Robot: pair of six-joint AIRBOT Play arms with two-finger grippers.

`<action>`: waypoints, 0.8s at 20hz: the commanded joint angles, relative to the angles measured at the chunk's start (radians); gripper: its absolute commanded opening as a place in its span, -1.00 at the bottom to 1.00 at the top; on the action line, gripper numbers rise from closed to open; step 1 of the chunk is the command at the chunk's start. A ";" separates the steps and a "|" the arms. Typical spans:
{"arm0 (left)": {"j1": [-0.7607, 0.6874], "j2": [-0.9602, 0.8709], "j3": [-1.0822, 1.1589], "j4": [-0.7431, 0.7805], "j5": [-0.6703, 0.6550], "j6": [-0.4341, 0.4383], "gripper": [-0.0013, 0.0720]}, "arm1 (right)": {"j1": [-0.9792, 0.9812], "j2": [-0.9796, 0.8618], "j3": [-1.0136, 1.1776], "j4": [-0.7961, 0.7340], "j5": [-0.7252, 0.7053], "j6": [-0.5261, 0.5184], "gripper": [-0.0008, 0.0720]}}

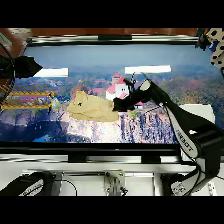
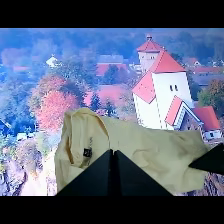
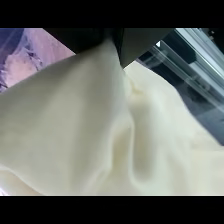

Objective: Fold the shirts.

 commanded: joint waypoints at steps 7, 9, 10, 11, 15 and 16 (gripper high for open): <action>0.000 0.001 -0.001 -0.001 0.010 0.029 -0.87 | -0.398 0.396 0.311 -0.100 0.277 0.221 -0.80; 0.000 0.001 -0.001 -0.001 0.010 0.029 -0.87 | -0.510 0.450 0.361 -0.203 0.338 0.267 -0.80; 0.000 0.001 -0.001 -0.001 0.010 0.030 -0.87 | -0.567 0.470 0.375 -0.241 0.359 0.274 -0.80; 0.000 0.001 -0.001 -0.001 0.010 0.030 -0.87 | -0.620 0.486 0.378 -0.266 0.367 0.269 -0.80; 0.000 0.001 -0.001 -0.001 0.008 0.029 -0.87 | -0.774 0.492 0.378 -0.288 0.378 0.200 -0.80; 0.000 0.001 -0.001 -0.001 0.008 0.029 -0.87 | -0.798 0.487 0.378 -0.289 0.370 0.184 -0.80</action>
